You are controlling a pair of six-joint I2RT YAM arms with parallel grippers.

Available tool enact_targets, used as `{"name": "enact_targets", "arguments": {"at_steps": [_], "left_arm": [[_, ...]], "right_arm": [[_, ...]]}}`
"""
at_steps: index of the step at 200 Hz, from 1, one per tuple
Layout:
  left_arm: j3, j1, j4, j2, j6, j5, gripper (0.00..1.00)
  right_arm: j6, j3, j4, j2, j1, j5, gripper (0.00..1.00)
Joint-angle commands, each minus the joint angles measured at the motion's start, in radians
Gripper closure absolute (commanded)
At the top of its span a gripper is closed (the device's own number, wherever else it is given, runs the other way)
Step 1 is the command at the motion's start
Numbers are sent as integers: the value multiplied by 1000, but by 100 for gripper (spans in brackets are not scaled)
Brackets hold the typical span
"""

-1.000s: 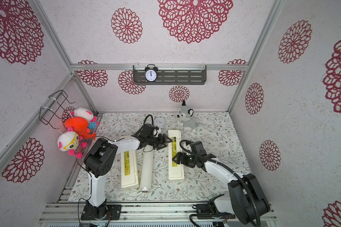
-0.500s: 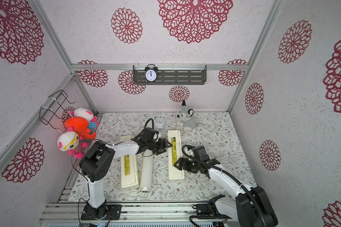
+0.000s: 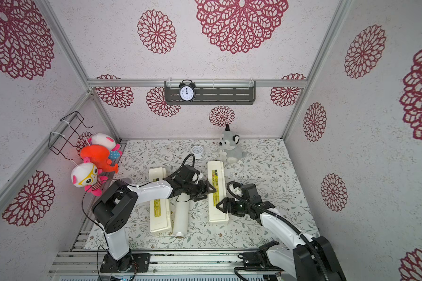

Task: Put plastic wrap rolls into dispensers
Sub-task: Close the lid on the plastic wrap cutting box.

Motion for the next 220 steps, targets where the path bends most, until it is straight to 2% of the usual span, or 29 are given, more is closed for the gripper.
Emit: {"name": "enact_targets", "arguments": {"at_steps": [1, 41, 62, 89, 134, 187, 220], "left_arm": [[-35, -57, -76, 16, -19, 9, 24], [-45, -77, -85, 14, -31, -37, 25], [-53, -85, -80, 26, -40, -52, 25], [-67, -90, -80, 45, -39, -71, 26], [-75, -55, -84, 39, -33, -89, 25], [66, 54, -185, 71, 81, -74, 24], [189, 116, -250, 171, 141, -76, 24]], "right_arm": [[21, -8, 42, -34, -10, -97, 26], [40, -41, 66, -78, -14, -146, 29], [45, -67, 66, -91, -18, -157, 34], [48, -85, 69, -101, -32, -147, 34], [6, -30, 52, -74, -106, -106, 15], [-83, 110, 75, 132, -197, -94, 14], [-108, 233, 120, 298, -237, -101, 19]]}}
